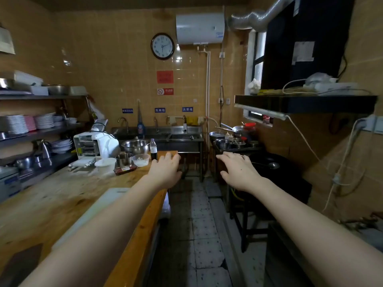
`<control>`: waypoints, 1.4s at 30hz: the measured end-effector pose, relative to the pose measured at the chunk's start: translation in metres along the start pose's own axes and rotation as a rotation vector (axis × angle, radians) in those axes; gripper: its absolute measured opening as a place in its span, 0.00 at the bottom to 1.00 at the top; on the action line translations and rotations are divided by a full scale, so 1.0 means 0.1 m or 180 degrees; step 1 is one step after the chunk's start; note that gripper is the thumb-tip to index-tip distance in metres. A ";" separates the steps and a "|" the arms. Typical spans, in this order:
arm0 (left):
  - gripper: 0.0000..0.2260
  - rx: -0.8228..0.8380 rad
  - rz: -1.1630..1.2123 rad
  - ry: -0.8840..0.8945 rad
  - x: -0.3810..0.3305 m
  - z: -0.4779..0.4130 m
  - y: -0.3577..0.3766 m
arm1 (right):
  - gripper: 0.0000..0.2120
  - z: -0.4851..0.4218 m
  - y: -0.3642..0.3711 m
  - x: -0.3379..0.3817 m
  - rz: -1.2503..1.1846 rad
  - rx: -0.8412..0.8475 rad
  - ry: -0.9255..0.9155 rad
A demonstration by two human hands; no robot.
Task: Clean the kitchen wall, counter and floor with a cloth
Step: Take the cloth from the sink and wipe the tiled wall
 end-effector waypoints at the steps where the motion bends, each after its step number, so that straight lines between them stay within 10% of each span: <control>1: 0.26 0.0033 0.0006 -0.0010 0.03 -0.15 0.08 | 0.27 -0.15 0.10 -0.07 -0.0010 0.0018 0.0026; 15: 0.25 0.0150 -0.0024 -0.0282 1.05 -4.03 1.24 | 0.26 -4.13 1.15 -1.72 -0.0092 0.0230 -0.0048; 42: 0.24 0.0362 0.0175 -0.0327 2.61 -8.97 2.76 | 0.26 -9.00 2.66 -3.40 0.0107 0.0605 0.0119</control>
Point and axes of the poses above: each hand's wrist, its own z-axis away from the middle knuckle, its own y-axis out of the palm, x = y × z, the point moved 8 cm from there along -z, towards the middle knuckle, and after that the axes turned 8 degrees about x, right-handed, at the moved point
